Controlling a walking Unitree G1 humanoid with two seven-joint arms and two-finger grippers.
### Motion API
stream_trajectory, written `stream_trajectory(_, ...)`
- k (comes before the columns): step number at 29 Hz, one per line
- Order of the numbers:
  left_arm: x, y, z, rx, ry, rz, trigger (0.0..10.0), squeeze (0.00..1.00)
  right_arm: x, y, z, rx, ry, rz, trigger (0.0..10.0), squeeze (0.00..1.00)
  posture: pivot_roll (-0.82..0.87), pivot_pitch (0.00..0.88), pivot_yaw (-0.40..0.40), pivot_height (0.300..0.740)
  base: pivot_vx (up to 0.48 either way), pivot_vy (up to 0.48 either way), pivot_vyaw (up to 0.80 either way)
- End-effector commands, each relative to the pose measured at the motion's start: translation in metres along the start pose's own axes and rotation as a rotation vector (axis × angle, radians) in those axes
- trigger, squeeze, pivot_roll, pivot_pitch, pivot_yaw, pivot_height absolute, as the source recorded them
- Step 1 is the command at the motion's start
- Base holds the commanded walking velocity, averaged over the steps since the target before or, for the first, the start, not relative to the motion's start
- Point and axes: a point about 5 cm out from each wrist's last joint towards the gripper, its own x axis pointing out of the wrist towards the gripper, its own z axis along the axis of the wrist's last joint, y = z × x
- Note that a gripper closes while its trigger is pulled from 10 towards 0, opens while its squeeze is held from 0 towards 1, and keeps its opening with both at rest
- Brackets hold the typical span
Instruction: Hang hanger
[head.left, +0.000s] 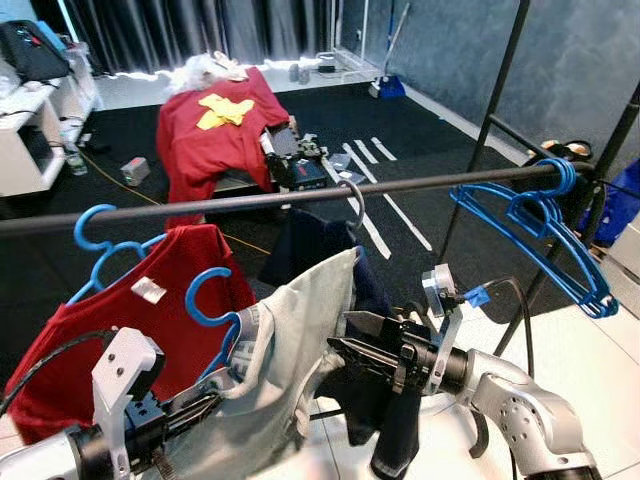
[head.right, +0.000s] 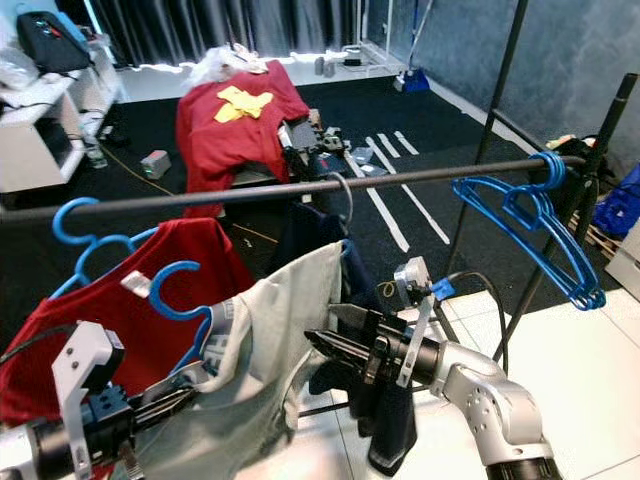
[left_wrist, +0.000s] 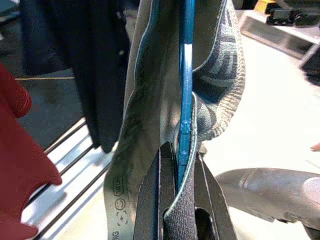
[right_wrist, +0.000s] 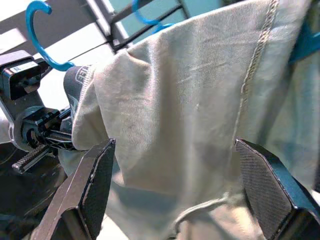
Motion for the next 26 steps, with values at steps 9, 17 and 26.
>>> stream_trajectory(9, 0.001, 0.002, 0.003, 0.014, -0.009, 0.002, 10.0, 0.0, 0.004, 0.002, 0.0, 0.012, -0.002, 0.026, 10.0, 0.0, -0.08, 0.0, -0.001, 0.74, -0.419, 0.0, 0.0)
stream_trajectory(17, 0.007, 0.0, 0.013, 0.036, -0.056, -0.032, 10.0, 0.0, 0.007, 0.003, 0.007, 0.023, -0.05, 0.03, 10.0, 0.0, -0.08, 0.0, 0.001, 0.74, -0.397, 0.0, 0.0)
stream_trajectory(26, -0.011, 0.006, 0.034, 0.057, -0.146, -0.068, 10.0, 0.0, 0.008, 0.013, 0.036, 0.114, -0.265, 0.162, 10.0, 0.0, -0.06, 0.0, 0.001, 0.74, 0.0, 0.0, 0.0)
